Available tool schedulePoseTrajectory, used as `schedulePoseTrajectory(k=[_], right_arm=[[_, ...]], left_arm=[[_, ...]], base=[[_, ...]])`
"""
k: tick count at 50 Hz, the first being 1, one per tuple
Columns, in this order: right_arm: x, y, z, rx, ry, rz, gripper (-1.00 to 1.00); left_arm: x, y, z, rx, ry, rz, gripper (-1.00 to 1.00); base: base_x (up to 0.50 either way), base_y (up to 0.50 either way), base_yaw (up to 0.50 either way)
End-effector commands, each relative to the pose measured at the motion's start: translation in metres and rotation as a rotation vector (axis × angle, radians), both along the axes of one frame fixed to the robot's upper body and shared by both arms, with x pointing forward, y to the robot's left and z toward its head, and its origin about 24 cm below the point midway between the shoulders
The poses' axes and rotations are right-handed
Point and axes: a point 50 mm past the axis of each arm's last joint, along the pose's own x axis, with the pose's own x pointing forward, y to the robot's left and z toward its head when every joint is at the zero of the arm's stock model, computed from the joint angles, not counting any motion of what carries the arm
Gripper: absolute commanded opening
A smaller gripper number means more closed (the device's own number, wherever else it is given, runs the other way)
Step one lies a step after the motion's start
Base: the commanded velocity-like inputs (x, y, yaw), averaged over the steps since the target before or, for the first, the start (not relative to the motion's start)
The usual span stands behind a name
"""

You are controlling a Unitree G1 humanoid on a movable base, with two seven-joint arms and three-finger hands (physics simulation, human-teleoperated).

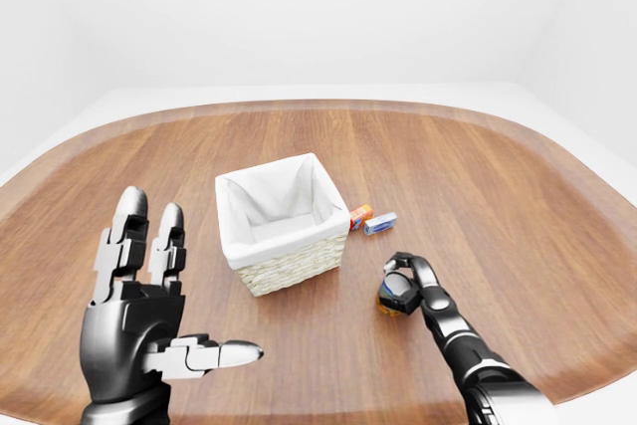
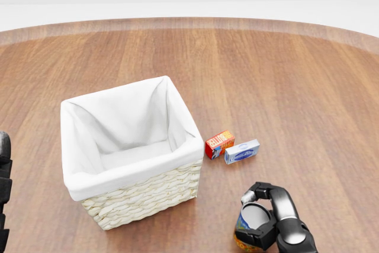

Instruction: Pick up the alphabet soup and put it in the basket.

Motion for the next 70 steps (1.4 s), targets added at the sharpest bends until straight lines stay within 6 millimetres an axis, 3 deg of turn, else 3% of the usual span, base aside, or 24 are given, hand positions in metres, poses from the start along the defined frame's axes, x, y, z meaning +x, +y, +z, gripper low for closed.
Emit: schedulePoseTrajectory(k=[1,14,23,41,49,61,70], right_arm=[[0.009,-0.003,0.026,0.092,-0.178,-0.04,-1.0],[0.012,0.0,0.073,0.086,-0.425,0.006,-1.0],[0.009,0.005,0.116,0.066,-0.622,0.055,-1.0],[-0.002,0.013,0.154,0.06,-0.707,0.076,-1.0],[-0.003,0.02,0.18,0.051,-0.801,0.101,-1.0],[0.0,0.042,0.211,0.051,-0.921,0.178,-1.0],[0.005,0.055,0.221,0.057,-0.957,0.213,-1.0]], left_arm=[[0.002,0.0,-0.002,0.0,0.011,-0.002,1.0],[0.001,-0.001,-0.002,0.002,0.011,-0.003,1.0],[0.002,0.0,-0.001,0.001,0.005,-0.002,1.0],[-0.003,0.002,0.003,-0.002,-0.013,0.001,1.0],[-0.004,0.001,0.003,0.0,-0.016,-0.002,1.0],[-0.004,0.002,0.004,0.001,-0.022,-0.004,1.0],[-0.004,0.003,0.005,0.0,-0.029,-0.005,1.0]], base=[[0.0,0.0,0.0],[0.0,0.0,0.0],[0.0,0.0,0.0],[0.0,0.0,0.0],[0.0,0.0,0.0],[0.0,0.0,0.0],[0.0,0.0,0.0]])
